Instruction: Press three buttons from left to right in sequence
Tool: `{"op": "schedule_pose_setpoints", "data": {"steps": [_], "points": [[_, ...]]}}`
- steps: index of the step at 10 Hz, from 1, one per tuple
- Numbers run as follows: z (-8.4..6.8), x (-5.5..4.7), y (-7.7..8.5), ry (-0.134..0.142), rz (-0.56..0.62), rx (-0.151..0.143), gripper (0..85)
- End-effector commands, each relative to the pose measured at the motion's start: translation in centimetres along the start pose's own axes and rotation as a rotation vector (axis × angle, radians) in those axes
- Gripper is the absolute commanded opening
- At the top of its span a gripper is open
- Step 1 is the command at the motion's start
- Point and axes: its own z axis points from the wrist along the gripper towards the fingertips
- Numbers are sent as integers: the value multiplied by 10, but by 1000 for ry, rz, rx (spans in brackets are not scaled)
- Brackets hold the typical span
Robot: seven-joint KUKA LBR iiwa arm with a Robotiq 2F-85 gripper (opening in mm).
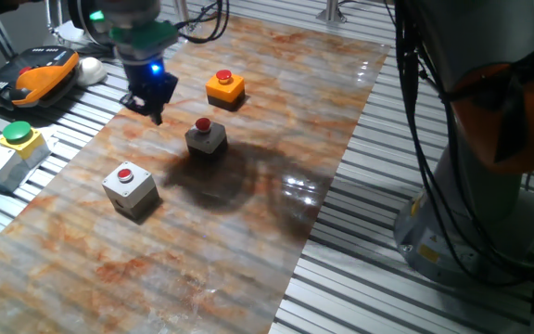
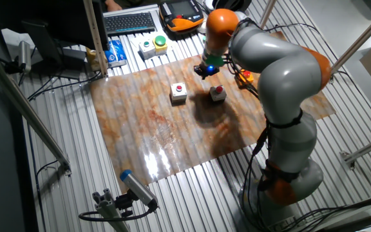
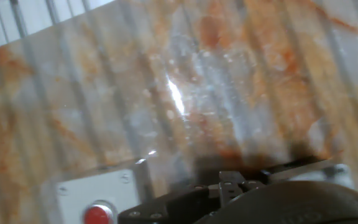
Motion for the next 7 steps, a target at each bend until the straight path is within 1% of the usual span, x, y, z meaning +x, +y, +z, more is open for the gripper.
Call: {"op": "schedule_pose_setpoints", "data": {"steps": [1,2,3,6,7], "points": [[-3,1,10,6,11,4,0],[-7,2,20,11,26,7,0],[-6,4,30,6,40,14,0],[2,14,52,-10,67,27,0],[2,17,57,-9,72,27,0]]}}
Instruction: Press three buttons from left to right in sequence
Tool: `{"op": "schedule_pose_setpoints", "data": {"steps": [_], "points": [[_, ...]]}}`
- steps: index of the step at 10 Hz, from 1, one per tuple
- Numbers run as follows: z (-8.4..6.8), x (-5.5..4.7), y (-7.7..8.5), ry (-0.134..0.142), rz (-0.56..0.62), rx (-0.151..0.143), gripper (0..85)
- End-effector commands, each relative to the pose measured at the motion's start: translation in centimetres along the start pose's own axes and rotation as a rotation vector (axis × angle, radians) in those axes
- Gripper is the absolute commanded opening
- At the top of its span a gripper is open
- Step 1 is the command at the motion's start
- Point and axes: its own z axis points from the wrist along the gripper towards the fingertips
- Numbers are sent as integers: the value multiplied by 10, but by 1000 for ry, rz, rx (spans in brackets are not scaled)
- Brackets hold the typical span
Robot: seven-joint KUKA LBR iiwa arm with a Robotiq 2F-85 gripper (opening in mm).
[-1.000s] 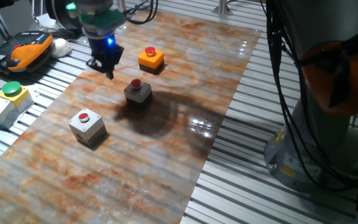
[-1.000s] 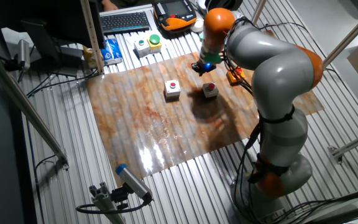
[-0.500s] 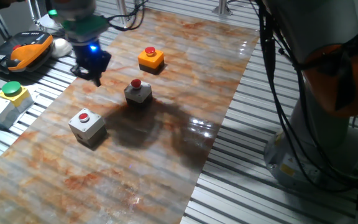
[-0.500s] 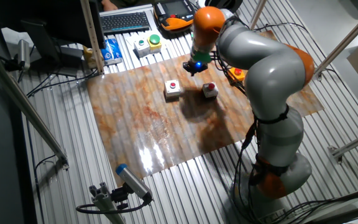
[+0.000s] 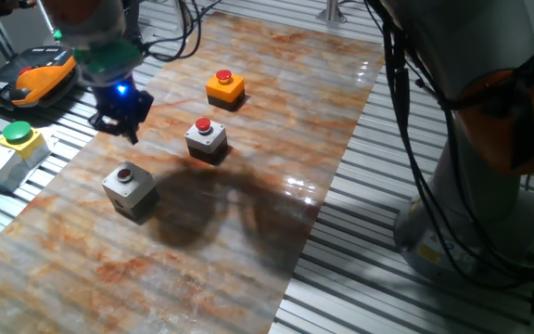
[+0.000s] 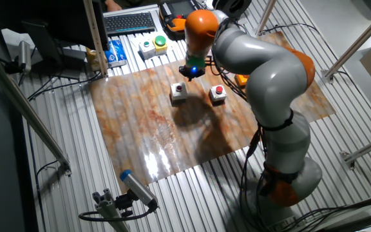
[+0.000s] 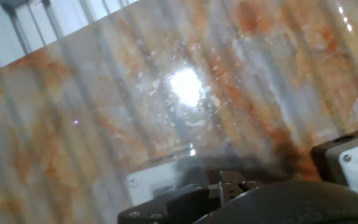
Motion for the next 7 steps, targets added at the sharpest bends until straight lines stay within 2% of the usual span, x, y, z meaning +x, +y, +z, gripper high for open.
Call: {"op": "schedule_pose_setpoints", "data": {"steps": [1,2,5,7], "points": [[2,2,2,-5,1,2,0],[6,6,5,-14,6,10,0],[11,18,10,-26,9,10,0],[13,22,13,-31,12,8,0]]}}
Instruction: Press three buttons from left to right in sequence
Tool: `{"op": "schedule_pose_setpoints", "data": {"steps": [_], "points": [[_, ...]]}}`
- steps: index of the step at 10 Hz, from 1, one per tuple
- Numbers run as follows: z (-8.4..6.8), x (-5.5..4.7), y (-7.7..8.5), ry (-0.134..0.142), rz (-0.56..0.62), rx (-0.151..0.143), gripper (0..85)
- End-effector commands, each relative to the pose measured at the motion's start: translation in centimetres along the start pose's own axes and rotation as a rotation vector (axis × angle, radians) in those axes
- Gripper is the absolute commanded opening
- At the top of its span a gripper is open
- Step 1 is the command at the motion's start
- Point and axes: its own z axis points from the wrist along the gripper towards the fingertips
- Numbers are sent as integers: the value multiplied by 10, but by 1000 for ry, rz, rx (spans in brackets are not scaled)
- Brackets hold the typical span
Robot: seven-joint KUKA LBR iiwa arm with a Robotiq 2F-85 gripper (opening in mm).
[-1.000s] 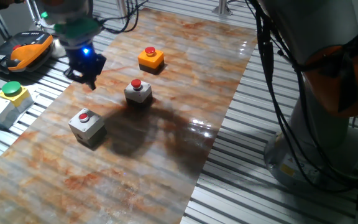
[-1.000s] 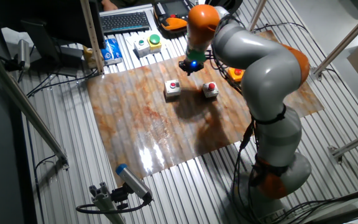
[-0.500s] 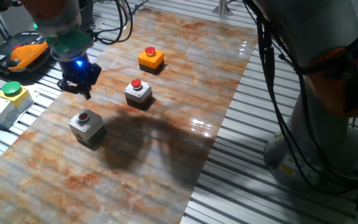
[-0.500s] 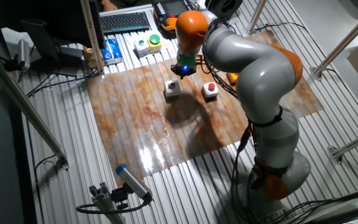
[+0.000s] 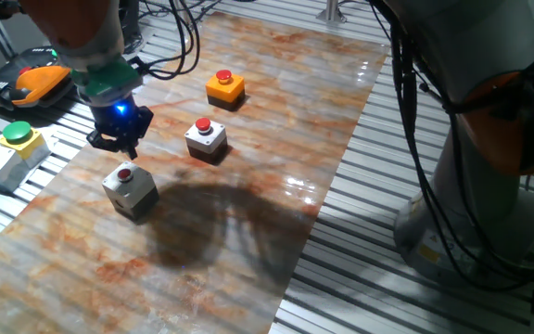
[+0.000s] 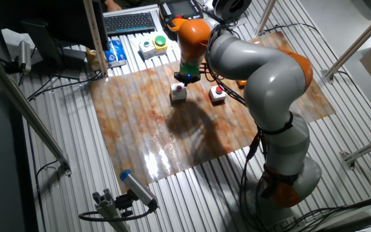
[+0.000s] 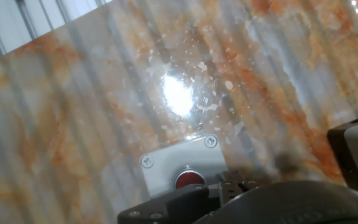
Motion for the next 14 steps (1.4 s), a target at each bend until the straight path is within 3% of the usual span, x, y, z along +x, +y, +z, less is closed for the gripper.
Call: {"op": "schedule_pose_setpoints", "data": {"steps": [1,4,6,8,9,10,11,12,13,14], "points": [[0,1,1,1,0,-3,0],[0,5,9,-1,6,2,0],[1,8,13,-19,-16,51,0],[3,11,16,-26,-2,60,0],[3,11,16,-31,-3,78,170],[3,11,16,-47,10,102,170],[3,11,16,-59,22,122,340],[3,11,16,-64,34,133,340],[3,11,16,-70,40,146,510],[4,10,15,-74,35,151,510]]}}
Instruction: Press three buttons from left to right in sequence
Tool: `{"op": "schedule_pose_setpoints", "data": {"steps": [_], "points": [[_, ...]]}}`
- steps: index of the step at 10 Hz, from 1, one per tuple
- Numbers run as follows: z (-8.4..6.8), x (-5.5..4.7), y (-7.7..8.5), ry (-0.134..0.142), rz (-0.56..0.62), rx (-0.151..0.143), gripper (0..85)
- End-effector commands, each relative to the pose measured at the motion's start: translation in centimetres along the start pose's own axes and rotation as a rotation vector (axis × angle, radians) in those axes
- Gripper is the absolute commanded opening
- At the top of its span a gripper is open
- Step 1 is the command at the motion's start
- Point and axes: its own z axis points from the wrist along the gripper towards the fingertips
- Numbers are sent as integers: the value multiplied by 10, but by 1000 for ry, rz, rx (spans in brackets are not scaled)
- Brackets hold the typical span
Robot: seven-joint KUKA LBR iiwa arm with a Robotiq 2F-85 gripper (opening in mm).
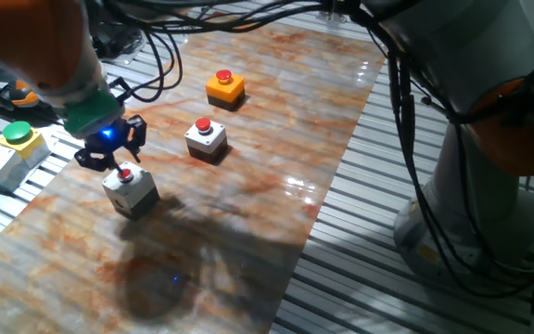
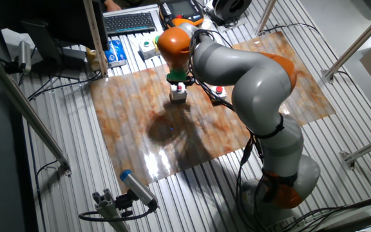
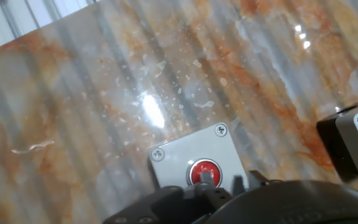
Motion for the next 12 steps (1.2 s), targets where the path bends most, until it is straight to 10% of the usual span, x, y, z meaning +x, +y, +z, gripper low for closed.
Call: {"op": "schedule_pose_setpoints", "data": {"steps": [1,12], "points": [[1,-1,-2,2,-2,-7,510],[11,-9,-11,-2,-16,-6,510]]}}
